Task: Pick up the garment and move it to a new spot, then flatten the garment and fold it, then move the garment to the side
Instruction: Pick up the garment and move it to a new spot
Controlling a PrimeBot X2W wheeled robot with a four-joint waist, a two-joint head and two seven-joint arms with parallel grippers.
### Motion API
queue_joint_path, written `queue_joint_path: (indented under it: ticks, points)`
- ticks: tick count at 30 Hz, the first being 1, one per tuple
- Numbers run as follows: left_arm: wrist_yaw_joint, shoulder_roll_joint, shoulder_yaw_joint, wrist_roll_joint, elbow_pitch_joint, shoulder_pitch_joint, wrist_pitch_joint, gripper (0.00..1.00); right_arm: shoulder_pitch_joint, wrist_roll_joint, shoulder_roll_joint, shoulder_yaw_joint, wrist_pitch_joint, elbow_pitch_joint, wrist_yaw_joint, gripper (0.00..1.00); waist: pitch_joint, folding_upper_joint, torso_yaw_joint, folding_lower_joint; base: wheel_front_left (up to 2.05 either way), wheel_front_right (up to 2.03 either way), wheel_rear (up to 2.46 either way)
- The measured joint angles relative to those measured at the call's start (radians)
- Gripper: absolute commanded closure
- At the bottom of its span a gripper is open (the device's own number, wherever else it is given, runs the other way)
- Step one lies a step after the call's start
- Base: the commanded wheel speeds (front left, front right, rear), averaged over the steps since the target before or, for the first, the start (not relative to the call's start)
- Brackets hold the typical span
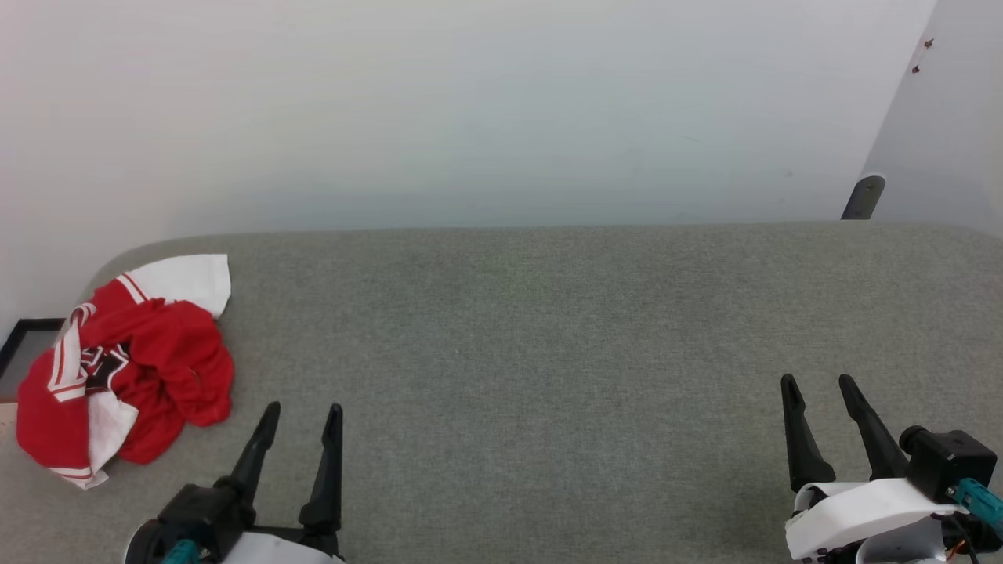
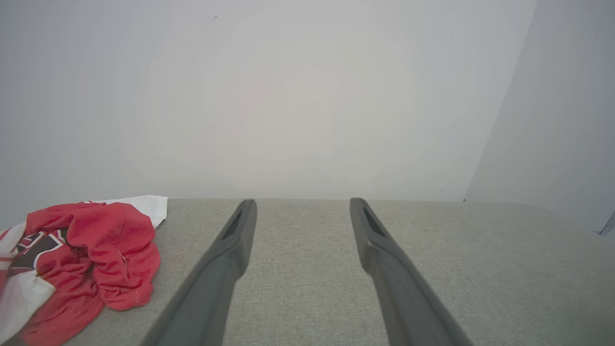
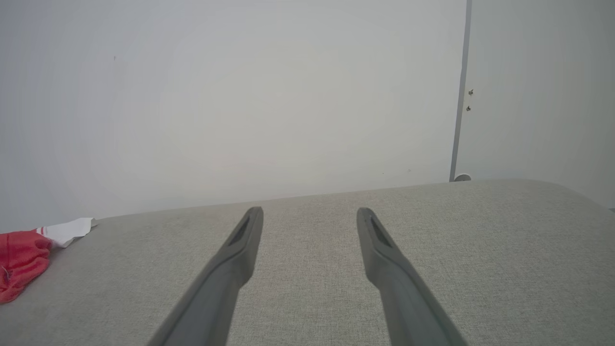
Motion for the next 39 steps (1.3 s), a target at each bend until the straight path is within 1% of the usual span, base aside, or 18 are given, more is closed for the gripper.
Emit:
queue_joint_path:
  ticks: [6, 11, 19, 25, 30, 33, 36, 39]
  points:
    - [0.000, 0.000, -0.001, 0.000, 0.015, -0.001, 0.000, 0.00, 0.008, -0.002, 0.000, 0.002, 0.005, -0.001, 0.000, 0.00, -0.002, 0.0000, 0.010, 0.0000, 0.00, 0.00, 0.00]
    - [0.034, 0.000, 0.021, 0.000, 0.033, -0.013, 0.014, 0.00, 0.011, -0.002, -0.001, 0.018, 0.018, -0.007, 0.000, 0.00, -0.007, 0.0000, 0.048, 0.0000, 0.00, 0.00, 0.00]
    - [0.080, 0.007, 0.070, -0.028, 0.019, -0.016, 0.031, 0.00, -0.005, 0.019, 0.000, 0.082, 0.029, -0.002, 0.000, 0.00, -0.019, 0.0000, 0.161, 0.0000, 0.00, 0.00, 0.00]
    - [0.096, 0.013, 0.092, -0.053, 0.005, -0.007, 0.056, 0.00, -0.015, 0.038, 0.001, 0.124, 0.031, 0.019, 0.000, 0.00, -0.030, 0.0000, 0.260, 0.0000, 0.00, 0.00, 0.00]
    - [0.095, 0.020, 0.095, -0.070, -0.014, -0.006, 0.083, 0.00, -0.016, 0.046, 0.000, 0.128, 0.029, 0.035, 0.000, 0.00, -0.036, 0.0000, 0.331, 0.0000, 0.00, 0.00, 0.00]
    - [0.086, 0.024, 0.093, -0.092, -0.029, -0.019, 0.120, 0.00, -0.017, 0.045, 0.000, 0.128, 0.031, 0.037, 0.000, 0.00, -0.034, 0.0000, 0.360, 0.0000, 0.00, 0.00, 0.00]
    - [0.065, 0.048, 0.093, -0.118, -0.041, -0.072, 0.177, 0.00, -0.022, 0.035, 0.001, 0.127, 0.041, 0.031, 0.000, 0.00, -0.018, 0.0000, 0.371, 0.0000, 0.00, 0.00, 0.00]
    - [0.035, 0.079, 0.095, -0.155, -0.048, -0.160, 0.248, 0.00, -0.036, 0.018, 0.001, 0.120, 0.059, 0.008, 0.000, 0.00, 0.006, 0.0000, 0.375, 0.0000, 0.00, 0.00, 0.00]
